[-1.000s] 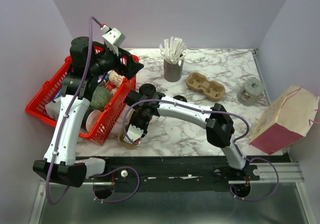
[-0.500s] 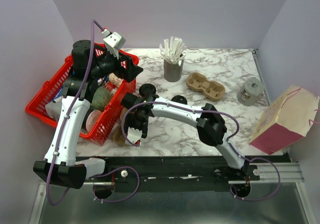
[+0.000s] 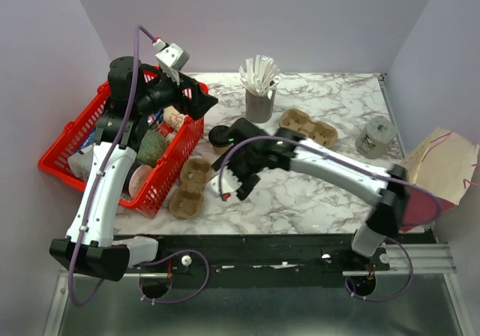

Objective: Pack the takeout coffee

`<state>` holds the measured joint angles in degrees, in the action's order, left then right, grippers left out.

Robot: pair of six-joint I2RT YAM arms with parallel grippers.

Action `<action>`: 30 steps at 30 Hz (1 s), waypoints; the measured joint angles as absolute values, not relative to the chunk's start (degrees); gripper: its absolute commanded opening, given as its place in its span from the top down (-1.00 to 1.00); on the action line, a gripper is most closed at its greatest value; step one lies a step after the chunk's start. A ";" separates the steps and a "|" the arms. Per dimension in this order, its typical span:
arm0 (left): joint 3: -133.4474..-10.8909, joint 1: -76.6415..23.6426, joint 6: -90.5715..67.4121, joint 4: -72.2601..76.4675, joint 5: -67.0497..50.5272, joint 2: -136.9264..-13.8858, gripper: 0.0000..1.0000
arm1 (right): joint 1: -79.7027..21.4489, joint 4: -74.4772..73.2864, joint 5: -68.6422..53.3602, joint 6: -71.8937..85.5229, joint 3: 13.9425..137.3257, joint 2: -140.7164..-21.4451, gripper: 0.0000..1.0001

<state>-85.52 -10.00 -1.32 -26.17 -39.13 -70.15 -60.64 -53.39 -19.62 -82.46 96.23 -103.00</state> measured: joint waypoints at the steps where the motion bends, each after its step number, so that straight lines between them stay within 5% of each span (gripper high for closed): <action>1: -86.26 -10.63 -1.19 -26.11 -38.89 -70.70 -0.96 | -59.48 -52.56 -18.81 -78.74 93.38 -98.41 -0.57; 4: -88.51 -13.76 -0.03 -26.26 -38.11 -72.55 -0.96 | -54.96 -50.94 -15.29 -65.98 88.14 -85.49 -0.32; 6: -90.28 -16.86 1.37 -27.09 -37.26 -73.97 -0.96 | -51.48 -49.87 -12.29 -57.89 87.55 -79.15 0.08; 9: -93.23 -23.42 5.21 -29.28 -36.40 -76.16 -0.96 | -46.46 -47.72 -5.58 -47.59 87.53 -71.02 0.25; 14: -94.83 -32.64 12.01 -32.71 -36.36 -78.43 -0.96 | -35.79 -46.72 7.49 -38.35 87.64 -60.14 0.24; 15: -94.72 -33.54 12.82 -33.06 -36.27 -78.65 -0.96 | -31.94 -46.57 10.13 -37.52 87.35 -57.84 -0.04; 16: -94.43 -34.46 13.63 -33.10 -36.27 -78.89 -0.96 | -29.28 -46.50 11.94 -37.19 87.05 -56.23 -0.07; 22: -91.83 -36.51 14.98 -32.51 -36.27 -81.01 -0.96 | -12.58 -47.79 21.45 -34.76 84.51 -46.54 -0.02; 30: -91.79 -36.51 12.36 -29.23 -37.15 -83.46 -0.96 | 24.21 -60.58 13.47 -25.58 96.79 -57.21 -0.28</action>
